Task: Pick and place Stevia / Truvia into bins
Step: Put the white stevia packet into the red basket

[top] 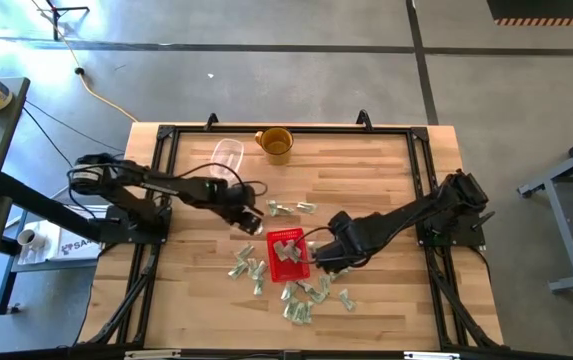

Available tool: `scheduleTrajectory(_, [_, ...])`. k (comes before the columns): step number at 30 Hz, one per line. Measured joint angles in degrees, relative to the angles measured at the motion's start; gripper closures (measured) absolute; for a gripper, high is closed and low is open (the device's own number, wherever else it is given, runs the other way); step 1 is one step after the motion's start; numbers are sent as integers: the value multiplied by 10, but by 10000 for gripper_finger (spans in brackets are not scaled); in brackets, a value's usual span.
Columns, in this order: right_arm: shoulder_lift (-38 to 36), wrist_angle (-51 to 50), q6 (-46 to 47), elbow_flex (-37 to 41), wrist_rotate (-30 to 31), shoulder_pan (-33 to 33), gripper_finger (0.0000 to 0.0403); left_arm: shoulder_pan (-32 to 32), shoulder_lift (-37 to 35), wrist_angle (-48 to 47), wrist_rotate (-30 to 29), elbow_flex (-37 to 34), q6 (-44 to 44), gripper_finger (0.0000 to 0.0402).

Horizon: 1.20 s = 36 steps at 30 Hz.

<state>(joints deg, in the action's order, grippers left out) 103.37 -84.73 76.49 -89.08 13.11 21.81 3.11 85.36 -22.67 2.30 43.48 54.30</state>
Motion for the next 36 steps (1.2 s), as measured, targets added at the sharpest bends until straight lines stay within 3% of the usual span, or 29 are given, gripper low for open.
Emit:
scheduleTrajectory(7, [0,-49,-23,0,41,-1,132,-20,52,-2,-93,43,47,197])
scheduleTrajectory(19, [-35,-51,-87,31,98,1,132,-21,144,-23,-103,84,60,203])
scheduleTrajectory(23, [-69,-52,-61,99,89,7,132,-20,143,-33,-108,83,55,245])
scheduleTrajectory(30, [-159,-46,34,243,40,20,132,-20,143,-43,-112,85,25,377])
scheduleTrajectory(36, [-243,-9,99,326,17,37,133,-19,138,-57,-104,87,-12,366])
